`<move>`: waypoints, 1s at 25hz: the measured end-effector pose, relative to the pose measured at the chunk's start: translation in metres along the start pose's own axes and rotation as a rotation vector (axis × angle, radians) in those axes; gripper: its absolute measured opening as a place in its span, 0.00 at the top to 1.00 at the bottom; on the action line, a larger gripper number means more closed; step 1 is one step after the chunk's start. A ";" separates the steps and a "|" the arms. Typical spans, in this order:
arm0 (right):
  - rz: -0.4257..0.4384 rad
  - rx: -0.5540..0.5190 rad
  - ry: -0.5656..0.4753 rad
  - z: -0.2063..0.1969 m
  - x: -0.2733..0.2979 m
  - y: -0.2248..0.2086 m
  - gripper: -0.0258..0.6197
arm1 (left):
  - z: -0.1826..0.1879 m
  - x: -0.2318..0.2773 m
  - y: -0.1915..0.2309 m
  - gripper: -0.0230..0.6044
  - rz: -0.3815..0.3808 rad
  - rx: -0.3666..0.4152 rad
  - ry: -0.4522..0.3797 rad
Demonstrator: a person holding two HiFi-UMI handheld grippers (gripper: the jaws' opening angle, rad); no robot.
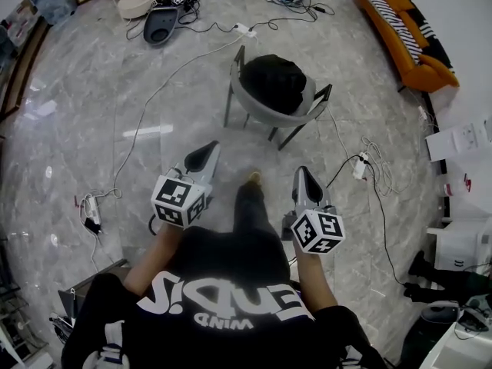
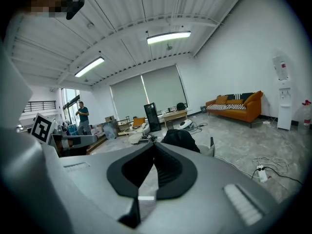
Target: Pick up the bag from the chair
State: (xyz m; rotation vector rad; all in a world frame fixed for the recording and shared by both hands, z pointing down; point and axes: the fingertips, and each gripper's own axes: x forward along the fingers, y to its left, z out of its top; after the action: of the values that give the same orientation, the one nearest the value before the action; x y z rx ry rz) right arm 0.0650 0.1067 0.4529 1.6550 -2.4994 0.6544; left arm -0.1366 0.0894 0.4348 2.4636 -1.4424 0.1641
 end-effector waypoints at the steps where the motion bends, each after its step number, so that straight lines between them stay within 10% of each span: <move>1: 0.005 0.000 0.005 0.006 0.011 -0.006 0.96 | 0.004 0.012 0.004 0.96 0.004 -0.004 0.001; 25: 0.120 0.011 0.062 0.151 0.214 -0.163 0.96 | 0.106 0.271 0.047 0.96 0.091 -0.009 0.008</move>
State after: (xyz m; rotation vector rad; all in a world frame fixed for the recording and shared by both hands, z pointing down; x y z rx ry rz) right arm 0.1467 -0.1900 0.4277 1.4725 -2.5711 0.7210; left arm -0.0478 -0.1900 0.4069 2.3887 -1.5499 0.1848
